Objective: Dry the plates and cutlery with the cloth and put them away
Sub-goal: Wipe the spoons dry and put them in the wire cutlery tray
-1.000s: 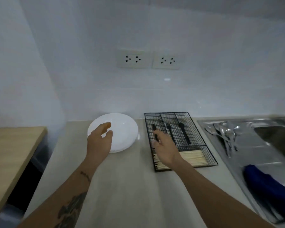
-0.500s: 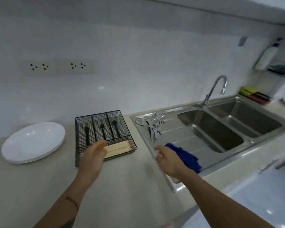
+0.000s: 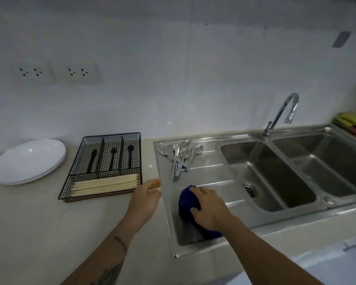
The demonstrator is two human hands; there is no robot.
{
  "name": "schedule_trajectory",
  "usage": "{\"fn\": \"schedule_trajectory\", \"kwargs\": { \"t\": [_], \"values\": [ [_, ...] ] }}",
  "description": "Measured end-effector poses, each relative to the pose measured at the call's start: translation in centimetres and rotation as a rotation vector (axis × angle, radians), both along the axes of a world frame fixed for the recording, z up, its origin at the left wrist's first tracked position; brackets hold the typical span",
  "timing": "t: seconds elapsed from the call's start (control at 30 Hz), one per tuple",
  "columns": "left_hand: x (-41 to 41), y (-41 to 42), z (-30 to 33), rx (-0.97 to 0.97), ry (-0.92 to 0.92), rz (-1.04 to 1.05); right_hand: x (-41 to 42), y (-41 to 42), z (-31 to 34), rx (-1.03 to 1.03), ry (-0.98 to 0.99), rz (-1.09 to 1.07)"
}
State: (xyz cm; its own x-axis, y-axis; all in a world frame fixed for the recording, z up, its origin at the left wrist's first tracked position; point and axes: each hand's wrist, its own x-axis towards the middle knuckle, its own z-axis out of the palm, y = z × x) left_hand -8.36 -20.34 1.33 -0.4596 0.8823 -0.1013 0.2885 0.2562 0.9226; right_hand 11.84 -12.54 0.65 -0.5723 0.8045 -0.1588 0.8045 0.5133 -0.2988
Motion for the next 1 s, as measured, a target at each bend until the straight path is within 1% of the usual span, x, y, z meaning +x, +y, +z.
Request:
{"fn": "schedule_trajectory", "kwargs": {
  "t": [0.13,0.27,0.37,0.5,0.57,0.67,0.8,0.9,1.0],
  "values": [
    [0.7,4.1,-1.7,-0.041,0.024,-0.018,0.1,1.3,-3.1,0.005,-0.132,0.128],
    [1.5,8.7,-3.3,-0.082,0.087,-0.006,0.8,2.4,-5.5,-0.034,-0.192,0.152],
    [2.1,11.4,-4.4,-0.102,0.170,-0.009,1.0,3.7,-6.4,0.005,-0.185,0.150],
    [2.6,14.1,-5.8,-0.112,0.333,-0.009,1.8,6.2,-6.6,0.027,-0.188,0.047],
    [3.1,15.2,-6.1,-0.133,0.397,-0.016,2.3,7.6,-6.4,0.032,-0.197,0.029],
    [3.9,16.6,-6.4,-0.157,0.527,-0.043,2.9,9.3,-6.2,0.030,-0.202,0.023],
    [4.4,18.0,-6.8,-0.214,0.657,-0.005,3.5,11.4,-6.2,-0.018,-0.201,0.059],
    [4.9,18.7,-6.7,-0.278,0.689,0.020,4.1,12.8,-6.4,-0.047,-0.170,0.082],
    [5.5,19.0,-6.7,-0.314,0.681,0.060,4.7,13.7,-6.9,-0.040,-0.126,0.118]
  ]
}}
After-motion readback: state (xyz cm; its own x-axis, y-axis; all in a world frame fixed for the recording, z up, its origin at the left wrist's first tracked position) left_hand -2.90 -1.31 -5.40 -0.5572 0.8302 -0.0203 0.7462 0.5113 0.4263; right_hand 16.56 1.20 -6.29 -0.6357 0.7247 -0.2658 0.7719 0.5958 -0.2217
